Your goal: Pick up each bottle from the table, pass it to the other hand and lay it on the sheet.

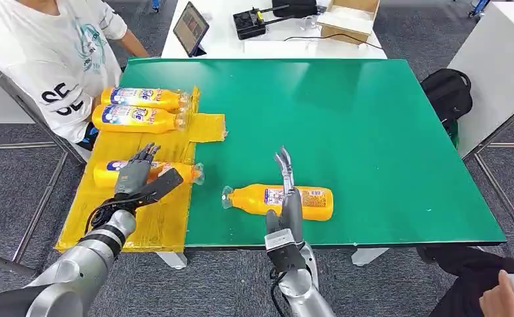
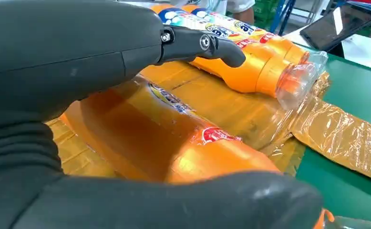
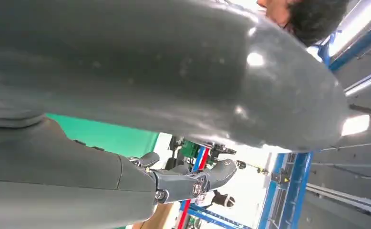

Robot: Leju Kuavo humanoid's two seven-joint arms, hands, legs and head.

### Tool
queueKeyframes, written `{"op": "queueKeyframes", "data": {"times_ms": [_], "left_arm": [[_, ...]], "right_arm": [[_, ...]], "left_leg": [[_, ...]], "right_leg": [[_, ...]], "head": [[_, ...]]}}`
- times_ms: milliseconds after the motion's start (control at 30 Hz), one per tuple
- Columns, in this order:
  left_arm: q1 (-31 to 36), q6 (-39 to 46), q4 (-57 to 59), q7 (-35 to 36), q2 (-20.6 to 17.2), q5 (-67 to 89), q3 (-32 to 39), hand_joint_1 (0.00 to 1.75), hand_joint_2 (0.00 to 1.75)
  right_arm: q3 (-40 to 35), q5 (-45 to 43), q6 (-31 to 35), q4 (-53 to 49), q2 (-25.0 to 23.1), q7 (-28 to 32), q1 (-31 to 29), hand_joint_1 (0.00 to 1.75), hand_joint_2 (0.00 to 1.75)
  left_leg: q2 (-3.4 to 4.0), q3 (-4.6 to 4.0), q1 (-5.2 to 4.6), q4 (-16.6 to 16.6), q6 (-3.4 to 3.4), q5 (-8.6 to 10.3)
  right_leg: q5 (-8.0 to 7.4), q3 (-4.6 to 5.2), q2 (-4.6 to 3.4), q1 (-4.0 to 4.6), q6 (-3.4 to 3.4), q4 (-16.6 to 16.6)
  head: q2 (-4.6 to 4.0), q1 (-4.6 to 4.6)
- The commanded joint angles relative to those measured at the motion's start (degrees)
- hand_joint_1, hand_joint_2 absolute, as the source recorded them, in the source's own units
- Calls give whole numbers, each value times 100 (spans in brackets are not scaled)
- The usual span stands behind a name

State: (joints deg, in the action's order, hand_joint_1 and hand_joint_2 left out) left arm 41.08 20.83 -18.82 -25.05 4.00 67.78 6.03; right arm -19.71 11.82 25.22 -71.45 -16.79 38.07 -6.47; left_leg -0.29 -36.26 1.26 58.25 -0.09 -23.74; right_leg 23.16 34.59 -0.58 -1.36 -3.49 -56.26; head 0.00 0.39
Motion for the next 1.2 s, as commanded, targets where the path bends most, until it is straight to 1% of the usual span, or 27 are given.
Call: {"op": "queueKeyframes", "data": {"times_ms": [33, 67, 100, 133, 200, 267, 333, 400, 433, 467, 500, 533, 567, 600, 633, 667, 733, 767, 800, 867, 900, 933, 1033, 1167, 1200], "left_arm": [[-38, -662, 232, -570, 72, -458, 462, 0, 0], [-37, -832, 220, -653, 73, -522, 496, 0, 0], [-37, -832, 220, -653, 73, -522, 496, 0, 0], [-37, -832, 220, -653, 73, -522, 496, 0, 0], [-8, -1388, 168, -918, 60, -689, 541, 0, 0], [-15, -1721, 66, -1187, 51, -831, 545, 0, 0], [-49, -1770, -95, -1477, 113, -1107, 653, 0, 0], [-264, -1445, -783, -1495, 330, -1884, 537, 0, 0], [-288, -1389, -868, -1495, 365, -2012, 502, 0, 0], [-451, -911, -1501, -1495, 586, -2825, 538, 0, 0], [-520, -708, -1817, -1495, 691, -3321, 493, 0, 0], [-603, -512, -2173, -1495, 772, -3661, 434, 0, 0], [-767, -268, -2634, -1495, 804, -4199, 207, 0, 0], [-981, 199, -3249, -1495, 790, -4643, -113, 0, 0], [-1023, 293, -3385, -1495, 788, -4822, -222, 0, 175], [-1179, 431, -3747, -1495, 795, -5032, -321, 0, 175], [-1179, 431, -3747, -1495, 795, -5032, -321, 0, 175], [-1318, 442, -3904, -1495, 796, -5062, -383, 0, 175], [-1357, 527, -3925, -1495, 731, -5154, -527, 0, 175], [-1379, 571, -3937, -1495, 699, -5253, -625, 0, 175], [-1399, 733, -3947, -1495, 635, -5291, -797, 0, 175], [-1416, 753, -3983, -1495, 631, -5351, -832, 0, 175], [-1446, 803, -4028, -1495, 596, -5473, -927, 0, 175], [-1450, 795, -4029, -1495, 596, -5494, -927, 0, 175], [-1492, 787, -4078, -1495, 593, -5540, -932, 0, 175]], "right_arm": [[379, -92, -26, 537, -9, 193, -271, 0, 0], [408, -82, -49, 545, -11, 193, -276, 0, 0], [408, -82, -49, 545, -11, 193, -276, 0, 0], [408, -82, -49, 545, -11, 193, -276, 0, 0], [517, -54, -100, 616, -42, 193, -299, 0, 0], [597, -32, -158, 687, -68, 193, -314, 0, 0], [665, 4, -196, 731, -98, 193, -318, 0, 0], [717, 53, -216, 751, -136, 193, -295, 0, 0], [720, 64, -217, 755, -139, 193, -292, 0, 0], [741, 137, -206, 777, -163, 193, -265, 0, 0], [759, 208, -188, 795, -181, 193, -245, 0, 0], [768, 251, -200, 802, -192, 193, -225, 0, 0], [789, 331, -215, 822, -216, 193, -212, 0, 0], [828, 401, -236, 861, -243, 193, -222, 0, 0], [847, 421, -253, 900, -261, 193, -238, 0, 0], [850, 456, -279, 975, -267, 193, -272, 0, 0], [850, 456, -279, 975, -267, 193, -272, 0, 0], [848, 472, -269, 1014, -271, 193, -293, 0, 0], [854, 497, -245, 1060, -274, 193, -319, 0, 0], [858, 517, -237, 1083, -265, 193, -333, 0, 0], [860, 529, -239, 1101, -258, 193, -344, 0, 0], [815, 595, -248, 1131, -225, 193, -364, 0, 0], [689, 862, -266, 1276, -94, 153, -472, 0, 0], [682, 902, -258, 1295, -73, 123, -488, 0, 0], [654, 1031, -285, 1381, 17, -23, -564, 0, 175]], "left_leg": [[8, 25, -2, -8, 8, -6], [7, 22, -1, -8, 7, -5], [5, 15, -2, -6, 5, -2], [6, 25, -2, -9, 8, -5], [-4, 31, -1, -8, 9, -6], [-9, 25, -2, -6, 6, -3], [-8, 31, 0, -7, 8, -4], [-16, 35, 0, -9, 9, -2], [-18, 25, 1, -4, 6, 0], [-21, 20, -2, -5, 5, 3], [-17, 29, 0, -5, 7, -1], [-25, 16, 2, -2, 4, 3], [-26, 11, 1, -1, 2, 4], [-31, 14, 5, 2, 5, -2], [-25, 11, 2, 0, 3, 0], [-20, 24, 2, 0, 6, -8], [-14, 12, 1, -1, 1, -2], [-15, 11, 1, -2, 0, -2], [-15, 23, 2, -3, 3, -8], [-22, 3, 0, -4, 0, 1], [-19, 19, 0, -4, 4, -6], [-8, 14, 0, -3, 4, -5], [-13, 12, 1, -4, 3, -3], [-15, 7, 1, -4, 1, -1], [-10, 18, 1, -5, 4, -5]], "right_leg": [[3, -23, -2, 2, 13, 8], [2, -21, -2, 2, 11, 8], [1, -13, -1, 0, 8, 6], [3, -24, 0, 1, 13, 9], [5, -33, 12, 3, 14, 9], [2, -27, 14, 0, 10, 6], [2, -35, 15, 4, 15, 10], [4, -43, 25, 4, 17, 11], [3, -33, 24, 4, 12, 8], [3, -27, 27, 1, 10, 7], [5, -37, 26, 5, 16, 9], [4, -26, 33, 5, 12, 6], [3, -18, 32, 4, 9, 5], [9, -26, 39, 9, 14, 5], [6, -17, 31, 5, 11, 4], [13, -29, 29, 7, 17, 5], [5, -17, 20, 4, 10, 4], [4, -13, 19, 4, 9, 5], [10, -25, 22, 6, 14, 6], [5, -10, 23, 3, 8, 6], [11, -26, 22, 5, 14, 7], [6, -17, 12, 4, 12, 7], [6, -15, 19, 5, 14, 7], [4, -12, 19, 4, 10, 8], [7, -22, 17, 6, 15, 9]], "head": [[0, 0], [0, 0], [0, -2], [0, -2], [0, 0], [0, -2], [0, 0], [0, 0], [0, 0], [0, 0], [0, 0], [0, -2], [0, 0], [0, -4], [0, 0], [0, -2], [0, -4], [0, -2], [0, -2], [0, -2], [0, 0], [0, -2], [0, -2], [0, -2], [0, -2]]}}
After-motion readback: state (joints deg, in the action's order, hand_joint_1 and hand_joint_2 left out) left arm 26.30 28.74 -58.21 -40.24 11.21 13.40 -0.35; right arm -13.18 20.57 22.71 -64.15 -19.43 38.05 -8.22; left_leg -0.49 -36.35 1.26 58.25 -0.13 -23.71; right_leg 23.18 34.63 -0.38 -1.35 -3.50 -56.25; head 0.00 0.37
